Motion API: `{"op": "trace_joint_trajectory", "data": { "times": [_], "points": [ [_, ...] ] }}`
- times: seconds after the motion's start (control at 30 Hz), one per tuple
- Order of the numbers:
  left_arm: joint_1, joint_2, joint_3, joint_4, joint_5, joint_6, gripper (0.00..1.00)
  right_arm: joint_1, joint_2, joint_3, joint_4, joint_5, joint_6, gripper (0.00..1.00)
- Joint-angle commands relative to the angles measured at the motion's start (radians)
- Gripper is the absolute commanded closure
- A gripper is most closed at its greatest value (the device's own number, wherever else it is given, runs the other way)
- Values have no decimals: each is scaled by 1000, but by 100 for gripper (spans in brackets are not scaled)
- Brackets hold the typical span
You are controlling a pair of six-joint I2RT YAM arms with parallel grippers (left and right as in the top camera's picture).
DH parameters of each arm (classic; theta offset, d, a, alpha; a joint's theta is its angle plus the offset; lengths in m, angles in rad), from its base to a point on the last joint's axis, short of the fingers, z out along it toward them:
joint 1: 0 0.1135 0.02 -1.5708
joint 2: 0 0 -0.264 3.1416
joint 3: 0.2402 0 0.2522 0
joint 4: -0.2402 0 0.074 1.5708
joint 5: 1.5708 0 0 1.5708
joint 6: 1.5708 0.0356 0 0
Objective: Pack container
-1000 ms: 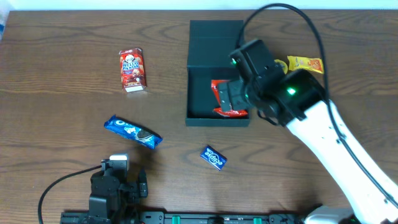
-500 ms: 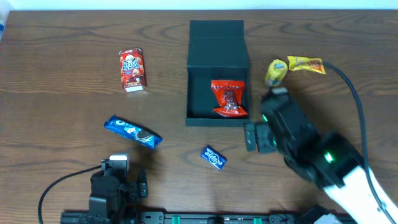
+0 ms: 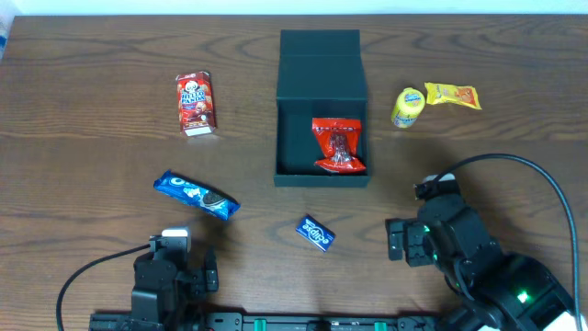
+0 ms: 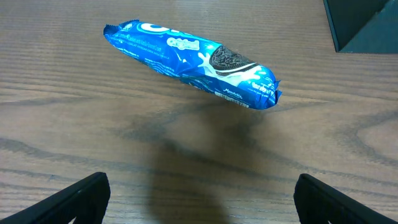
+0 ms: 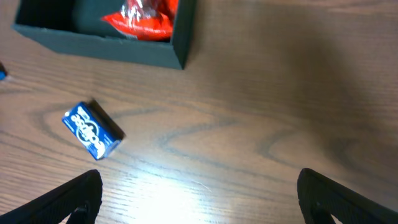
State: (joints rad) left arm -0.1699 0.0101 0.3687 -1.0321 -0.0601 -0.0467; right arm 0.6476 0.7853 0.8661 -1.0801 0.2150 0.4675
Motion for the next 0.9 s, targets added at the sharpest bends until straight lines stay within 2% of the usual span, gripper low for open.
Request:
{"op": "trace_joint_trajectory", "data": {
  "times": [0.0,0.2,0.47,0.67,0.87],
  "points": [
    [7,-6,-30,-23,-10,18,4,6,-3,-6,-11,28,17,1],
    [7,-6,-30,-23,-10,18,4,6,-2,-6,-77,32,18,1],
    [6,-6,-31,-19,-24,18,4,6,-2,-6,-76,20,18,1],
    [7,-6,-31,40,-43,17,4,6,-2,-6,-77,21,18,1],
    [6,-6,-31,107,79,-20,4,6,-2,-6,-76,32,14,1]
  ]
}}
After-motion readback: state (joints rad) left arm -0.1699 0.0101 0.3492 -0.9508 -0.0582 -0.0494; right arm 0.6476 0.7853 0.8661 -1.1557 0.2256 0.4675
